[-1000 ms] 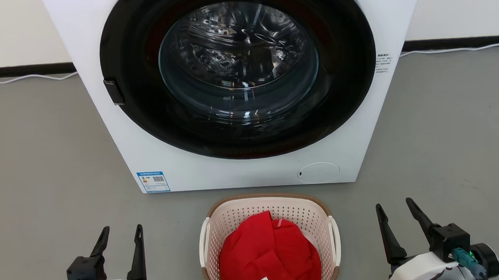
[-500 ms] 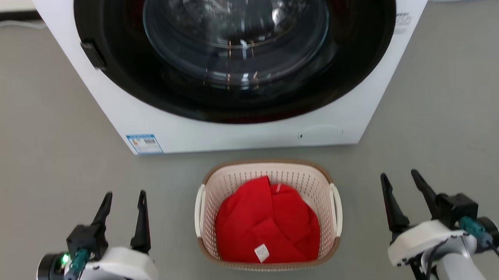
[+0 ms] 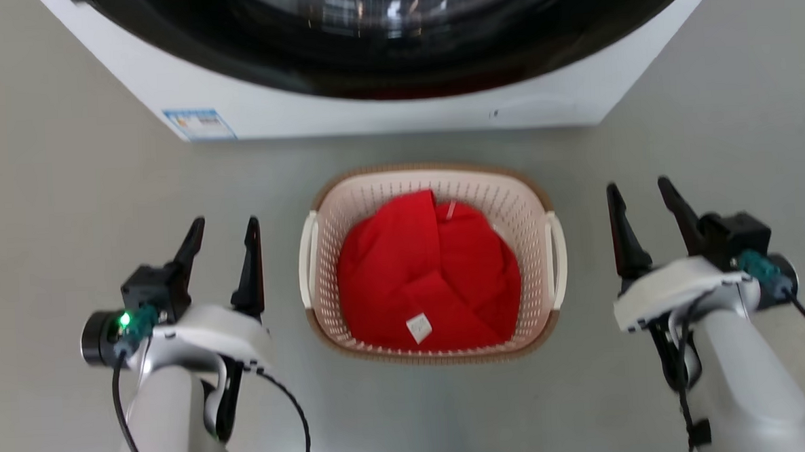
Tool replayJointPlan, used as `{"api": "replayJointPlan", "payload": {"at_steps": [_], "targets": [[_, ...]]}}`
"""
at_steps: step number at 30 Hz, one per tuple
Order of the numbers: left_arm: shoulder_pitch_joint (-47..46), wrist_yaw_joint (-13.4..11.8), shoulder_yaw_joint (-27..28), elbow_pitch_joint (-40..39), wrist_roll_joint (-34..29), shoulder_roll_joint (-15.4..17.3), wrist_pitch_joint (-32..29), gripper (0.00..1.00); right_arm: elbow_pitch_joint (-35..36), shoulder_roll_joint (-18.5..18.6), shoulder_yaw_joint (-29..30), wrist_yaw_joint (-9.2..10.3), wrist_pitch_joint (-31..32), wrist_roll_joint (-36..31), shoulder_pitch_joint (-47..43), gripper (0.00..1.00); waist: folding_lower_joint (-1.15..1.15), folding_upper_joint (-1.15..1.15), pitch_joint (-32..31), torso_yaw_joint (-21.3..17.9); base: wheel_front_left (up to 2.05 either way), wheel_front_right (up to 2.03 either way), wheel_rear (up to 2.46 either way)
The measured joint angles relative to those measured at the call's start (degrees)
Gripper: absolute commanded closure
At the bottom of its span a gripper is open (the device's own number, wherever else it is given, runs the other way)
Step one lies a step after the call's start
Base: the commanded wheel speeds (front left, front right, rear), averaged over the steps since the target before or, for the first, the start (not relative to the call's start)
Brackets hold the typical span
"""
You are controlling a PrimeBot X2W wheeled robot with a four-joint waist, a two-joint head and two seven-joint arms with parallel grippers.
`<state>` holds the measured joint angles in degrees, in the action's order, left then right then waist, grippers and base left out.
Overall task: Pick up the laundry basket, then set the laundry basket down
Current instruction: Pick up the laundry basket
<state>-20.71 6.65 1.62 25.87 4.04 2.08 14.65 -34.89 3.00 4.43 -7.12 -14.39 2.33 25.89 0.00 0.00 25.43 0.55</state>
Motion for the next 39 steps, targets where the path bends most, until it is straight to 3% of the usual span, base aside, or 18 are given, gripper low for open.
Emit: {"api": "replayJointPlan", "payload": {"at_steps": [11, 20, 39], "targets": [[-10.53, 0.16, -1.53, 7.91, -0.65, -0.25, 0.00, 0.00, -5.13, 0.21, -1.79, -0.01, 0.00, 0.29, 9.22, 0.00, 0.00, 0.00, 11.34, -0.22, 0.00, 0.00, 0.00], [-15.04, -0.44, -1.81, 13.60, -1.18, -0.29, 0.00, 0.00, -8.38, 0.29, -2.57, -0.01, 0.00, 1.45, 12.15, 0.00, 0.00, 0.00, 16.93, -0.76, 0.00, 0.00, 0.00], [-19.15, -0.40, -4.69, 20.65, -1.80, -0.32, 0.00, 0.00, -16.59, 0.54, -8.77, -0.01, 0.00, 2.91, 14.83, 0.00, 0.00, 0.00, 21.05, -1.40, 0.00, 0.00, 0.00]]}}
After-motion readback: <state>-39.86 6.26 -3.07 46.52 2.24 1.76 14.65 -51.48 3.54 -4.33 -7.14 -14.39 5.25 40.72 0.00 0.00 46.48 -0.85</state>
